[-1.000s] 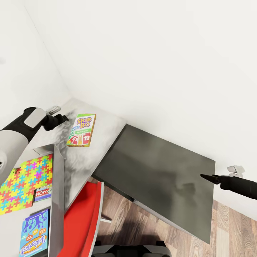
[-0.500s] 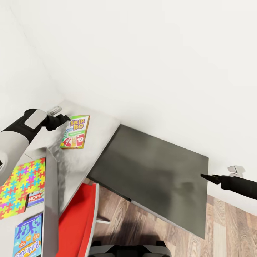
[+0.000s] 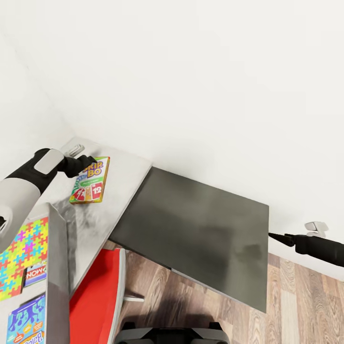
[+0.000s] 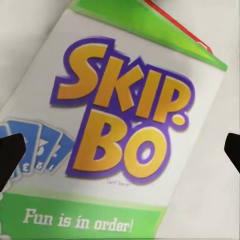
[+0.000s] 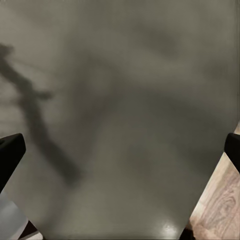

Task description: Put all the toys in the child's room - the three board games (two on the bed and one on the table), the two jigsaw puzzles on the table, and the tennis ball on the table - inside the toy box on the table in the child's room.

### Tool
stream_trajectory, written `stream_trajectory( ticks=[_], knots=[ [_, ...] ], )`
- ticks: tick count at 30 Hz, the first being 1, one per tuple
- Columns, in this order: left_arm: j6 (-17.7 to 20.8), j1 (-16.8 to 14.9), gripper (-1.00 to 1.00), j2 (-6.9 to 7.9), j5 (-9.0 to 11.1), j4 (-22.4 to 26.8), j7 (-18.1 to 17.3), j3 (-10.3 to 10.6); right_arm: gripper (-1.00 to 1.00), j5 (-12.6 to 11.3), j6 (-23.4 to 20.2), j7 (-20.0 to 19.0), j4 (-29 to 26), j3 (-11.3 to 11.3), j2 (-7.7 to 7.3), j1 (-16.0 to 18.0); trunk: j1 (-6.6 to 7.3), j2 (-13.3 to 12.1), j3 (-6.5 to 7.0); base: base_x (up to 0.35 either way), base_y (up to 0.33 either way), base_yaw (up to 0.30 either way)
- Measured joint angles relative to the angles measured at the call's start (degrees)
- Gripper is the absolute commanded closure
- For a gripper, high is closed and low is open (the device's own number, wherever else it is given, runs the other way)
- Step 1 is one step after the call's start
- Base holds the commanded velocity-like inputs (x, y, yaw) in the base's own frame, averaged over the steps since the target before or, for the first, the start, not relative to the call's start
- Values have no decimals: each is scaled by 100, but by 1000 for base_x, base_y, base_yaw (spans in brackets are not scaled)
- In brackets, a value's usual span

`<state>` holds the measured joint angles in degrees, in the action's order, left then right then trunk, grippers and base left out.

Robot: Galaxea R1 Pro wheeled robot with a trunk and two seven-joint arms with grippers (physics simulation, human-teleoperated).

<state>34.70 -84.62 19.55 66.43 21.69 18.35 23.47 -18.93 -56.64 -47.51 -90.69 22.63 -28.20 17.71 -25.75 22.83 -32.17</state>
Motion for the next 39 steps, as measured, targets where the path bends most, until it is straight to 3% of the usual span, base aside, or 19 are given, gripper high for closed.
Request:
stream_trajectory(
  ticks=[7,22,26,27,28,31,39],
  knots=[
    [-34,95,-100,11,149,-14,-9,-8,-100,-2,0,2,0,0,0,0,0,0,0,0,0,-16],
    [-160,123,-100,42,200,-24,-11,-18,-100,-3,0,1,0,0,4,0,0,0,0,0,0,-3],
    [-166,109,-100,150,202,-7,-22,-19,-100,-3,0,1,0,0,6,0,0,0,0,0,0,0],
    [-162,102,-100,297,191,15,-32,-19,-100,-3,0,0,0,0,7,0,0,0,0,0,0,0],
    [-165,102,-100,305,210,17,-33,-19,-100,-3,0,1,0,0,7,0,0,0,0,0,0,0],
    [-161,96,-100,512,223,46,-87,-19,-100,-3,2,5,0,0,10,0,0,0,0,0,0,0],
    [-146,86,-100,694,253,69,-265,-19,-100,-3,7,8,0,-5,22,0,0,0,0,0,0,0]
  ],
)
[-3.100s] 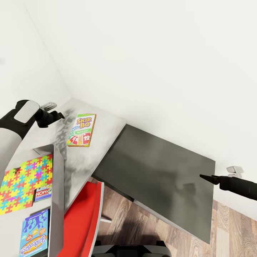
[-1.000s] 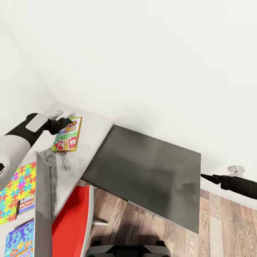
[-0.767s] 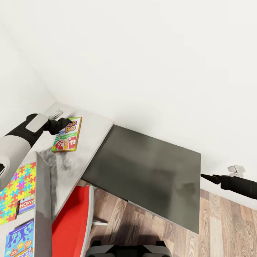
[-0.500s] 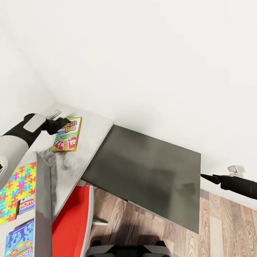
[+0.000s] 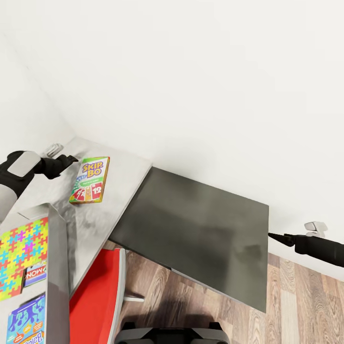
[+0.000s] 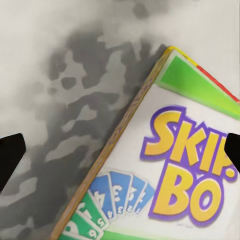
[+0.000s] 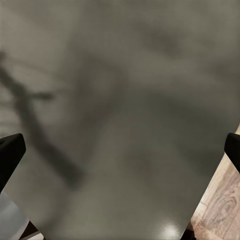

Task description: Put all the toys in the child's room - the three board games (two on the bed and one on the table), the two jigsaw puzzles on the table, and the tennis ball on the table - inside the toy box on the table in the child's room.

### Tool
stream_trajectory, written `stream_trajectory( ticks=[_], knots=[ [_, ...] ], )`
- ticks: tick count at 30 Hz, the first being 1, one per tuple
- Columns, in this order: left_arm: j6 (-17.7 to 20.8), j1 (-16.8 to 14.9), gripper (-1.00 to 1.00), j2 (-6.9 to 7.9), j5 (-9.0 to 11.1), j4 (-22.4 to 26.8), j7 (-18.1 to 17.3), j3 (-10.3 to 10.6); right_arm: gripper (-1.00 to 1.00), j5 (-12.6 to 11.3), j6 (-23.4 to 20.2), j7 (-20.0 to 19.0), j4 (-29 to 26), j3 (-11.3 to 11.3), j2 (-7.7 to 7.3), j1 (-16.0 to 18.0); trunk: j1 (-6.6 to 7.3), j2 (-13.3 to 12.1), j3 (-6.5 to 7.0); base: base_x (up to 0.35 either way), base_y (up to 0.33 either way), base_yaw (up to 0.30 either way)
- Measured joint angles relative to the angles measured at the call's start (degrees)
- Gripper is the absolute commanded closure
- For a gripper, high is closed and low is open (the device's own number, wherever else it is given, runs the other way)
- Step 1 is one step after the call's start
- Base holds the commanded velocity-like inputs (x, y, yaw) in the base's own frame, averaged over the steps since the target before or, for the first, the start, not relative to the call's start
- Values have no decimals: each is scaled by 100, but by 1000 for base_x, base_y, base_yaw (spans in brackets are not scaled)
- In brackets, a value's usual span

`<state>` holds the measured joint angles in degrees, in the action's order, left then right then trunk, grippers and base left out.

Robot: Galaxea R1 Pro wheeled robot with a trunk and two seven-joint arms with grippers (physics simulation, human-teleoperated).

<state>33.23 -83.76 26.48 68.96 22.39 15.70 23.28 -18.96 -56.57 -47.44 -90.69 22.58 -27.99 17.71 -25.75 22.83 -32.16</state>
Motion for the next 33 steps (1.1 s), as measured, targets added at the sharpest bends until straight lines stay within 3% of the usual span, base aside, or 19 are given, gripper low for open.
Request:
stream_trajectory(
  ticks=[14,33],
  knots=[
    [8,-1,-100,34,9,8,-72,-1,-100,0,2,1,0,2,4,0,0,0,0,0,0,0],
    [-19,172,-100,-86,21,-66,-80,6,-100,0,-4,1,0,5,-6,0,0,0,0,0,0,0]
  ],
)
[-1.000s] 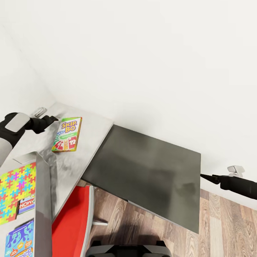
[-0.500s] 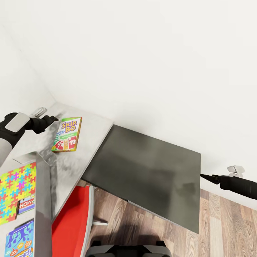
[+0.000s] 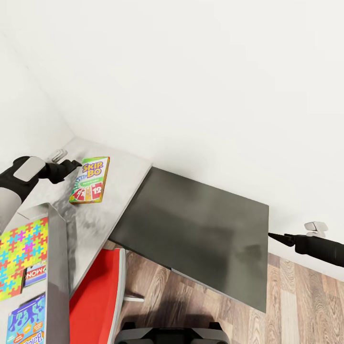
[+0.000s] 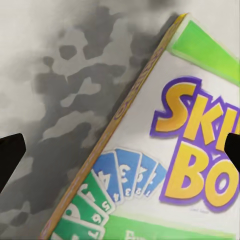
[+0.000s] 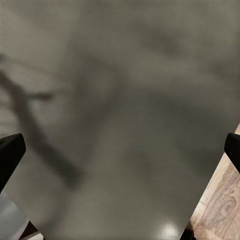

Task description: Put all the toys in the child's room - the three board games (two on the bed and one on the table), the two jigsaw puzzles on the table, and the tennis ball on the table - inside the toy box on the table in the child's room.

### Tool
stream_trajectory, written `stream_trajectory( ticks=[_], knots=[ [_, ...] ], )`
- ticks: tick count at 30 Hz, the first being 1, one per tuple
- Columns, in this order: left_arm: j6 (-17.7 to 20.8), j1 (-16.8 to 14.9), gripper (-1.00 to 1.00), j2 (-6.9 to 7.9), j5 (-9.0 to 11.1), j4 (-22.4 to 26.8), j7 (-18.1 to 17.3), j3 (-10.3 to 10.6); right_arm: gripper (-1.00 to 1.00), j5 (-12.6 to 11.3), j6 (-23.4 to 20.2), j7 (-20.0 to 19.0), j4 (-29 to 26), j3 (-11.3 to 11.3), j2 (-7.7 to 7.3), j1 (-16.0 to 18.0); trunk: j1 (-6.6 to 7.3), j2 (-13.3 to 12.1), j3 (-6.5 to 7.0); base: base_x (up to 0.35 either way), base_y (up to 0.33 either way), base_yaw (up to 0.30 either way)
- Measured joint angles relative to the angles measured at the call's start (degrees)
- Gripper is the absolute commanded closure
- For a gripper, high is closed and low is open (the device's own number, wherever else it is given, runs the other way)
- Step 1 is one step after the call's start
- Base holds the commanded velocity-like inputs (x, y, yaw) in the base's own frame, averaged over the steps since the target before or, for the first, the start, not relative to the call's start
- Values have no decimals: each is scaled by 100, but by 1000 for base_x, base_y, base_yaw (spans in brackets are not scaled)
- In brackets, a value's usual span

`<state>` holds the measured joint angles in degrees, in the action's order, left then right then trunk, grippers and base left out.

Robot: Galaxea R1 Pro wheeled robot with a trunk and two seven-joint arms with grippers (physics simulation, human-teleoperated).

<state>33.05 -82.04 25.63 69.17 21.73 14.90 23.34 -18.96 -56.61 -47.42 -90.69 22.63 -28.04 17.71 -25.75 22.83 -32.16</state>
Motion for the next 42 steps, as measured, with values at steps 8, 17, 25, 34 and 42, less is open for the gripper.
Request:
stream_trajectory(
  ticks=[8,17,25,34,42],
  knots=[
    [-26,159,-100,-52,25,-11,-63,-2,-100,2,2,0,0,0,-6,0,0,0,0,0,0,0],
    [-36,228,-100,-93,187,-13,-102,-2,-100,0,-1,-1,0,0,-7,0,0,0,0,0,0,0],
    [-41,247,-100,-104,263,-14,-112,-3,-100,0,1,0,0,0,-4,0,0,0,0,0,0,-4],
    [-43,251,-100,-108,283,-16,-115,-3,-100,-2,1,0,0,2,0,-1,0,0,0,0,0,-124],
    [-42,253,-100,-108,293,-15,-115,-3,-100,-1,0,0,0,1,1,-1,0,0,0,0,0,-132]
  ],
)
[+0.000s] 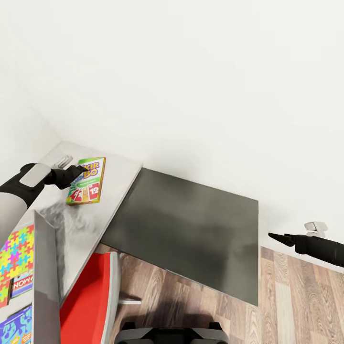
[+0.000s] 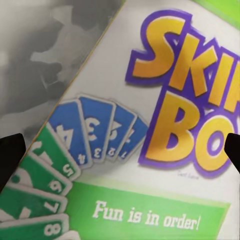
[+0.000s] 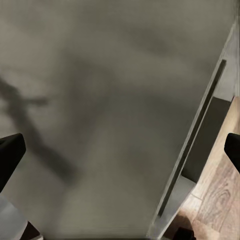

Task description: Put all the toys in the child's room - the three board games (two on the bed and one on the table), the two jigsaw puzzles on the table, and the tennis ball on the table - inside the toy box on the table in the child's room.

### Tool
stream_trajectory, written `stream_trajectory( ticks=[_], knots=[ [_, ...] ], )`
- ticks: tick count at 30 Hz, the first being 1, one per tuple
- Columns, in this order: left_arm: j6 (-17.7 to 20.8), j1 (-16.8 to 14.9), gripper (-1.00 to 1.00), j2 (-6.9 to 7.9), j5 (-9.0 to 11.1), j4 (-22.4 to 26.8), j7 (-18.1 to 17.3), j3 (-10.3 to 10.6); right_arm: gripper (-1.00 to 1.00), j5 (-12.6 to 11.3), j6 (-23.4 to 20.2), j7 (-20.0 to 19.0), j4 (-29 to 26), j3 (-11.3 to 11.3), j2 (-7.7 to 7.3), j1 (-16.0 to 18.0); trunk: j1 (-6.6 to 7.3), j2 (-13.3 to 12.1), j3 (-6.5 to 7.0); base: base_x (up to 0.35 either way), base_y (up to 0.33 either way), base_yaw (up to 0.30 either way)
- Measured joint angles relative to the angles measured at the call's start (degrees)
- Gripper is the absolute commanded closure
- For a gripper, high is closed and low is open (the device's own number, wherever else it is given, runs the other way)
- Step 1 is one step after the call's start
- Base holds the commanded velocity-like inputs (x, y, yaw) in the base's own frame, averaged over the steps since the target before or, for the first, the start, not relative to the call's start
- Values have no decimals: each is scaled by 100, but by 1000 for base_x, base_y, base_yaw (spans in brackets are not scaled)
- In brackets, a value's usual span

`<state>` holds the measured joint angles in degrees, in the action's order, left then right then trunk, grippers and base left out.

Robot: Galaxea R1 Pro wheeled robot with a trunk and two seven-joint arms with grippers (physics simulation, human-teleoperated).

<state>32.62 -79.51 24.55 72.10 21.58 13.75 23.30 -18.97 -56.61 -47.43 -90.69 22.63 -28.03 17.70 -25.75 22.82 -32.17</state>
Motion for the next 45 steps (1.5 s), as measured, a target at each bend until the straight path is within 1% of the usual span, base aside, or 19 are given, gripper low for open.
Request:
stream_trajectory(
  ticks=[21,28,32,33,37,38,39,40,42,45],
  knots=[
    [2,1,-100,-3,6,1,0,0,-100,2,3,0,0,-1,0,1,0,0,0,0,0,-19],
    [6,0,-100,-13,17,1,-6,0,-100,-1,1,0,0,-5,7,-1,0,0,0,0,0,-163],
    [7,-1,-100,-41,83,15,-11,1,-100,-1,-1,0,0,-6,8,-1,0,0,0,0,0,-240],
    [9,-1,-100,-50,129,20,-12,2,-100,-1,1,0,0,-6,8,-1,0,0,0,0,0,-254],
    [18,-1,-100,-78,476,43,-16,4,-100,1,0,0,0,-7,12,-1,0,0,0,0,0,-233],
    [18,-1,-100,-78,481,43,-17,4,-100,1,0,0,0,-7,12,-1,0,0,0,0,0,-145],
    [29,0,-100,-85,648,50,-14,7,-100,1,1,0,0,-8,14,-1,0,0,0,0,0,-145],
    [28,0,-100,-85,655,50,-14,7,-100,0,1,0,0,-8,14,0,0,0,0,0,0,-116],
    [41,1,-100,-88,776,56,-13,12,-100,4,-1,-1,0,-9,15,0,0,0,0,0,0,-84],
    [45,1,-100,-91,878,63,-16,10,-100,6,-1,-1,0,-9,16,0,0,0,0,0,0,-55]
  ],
)
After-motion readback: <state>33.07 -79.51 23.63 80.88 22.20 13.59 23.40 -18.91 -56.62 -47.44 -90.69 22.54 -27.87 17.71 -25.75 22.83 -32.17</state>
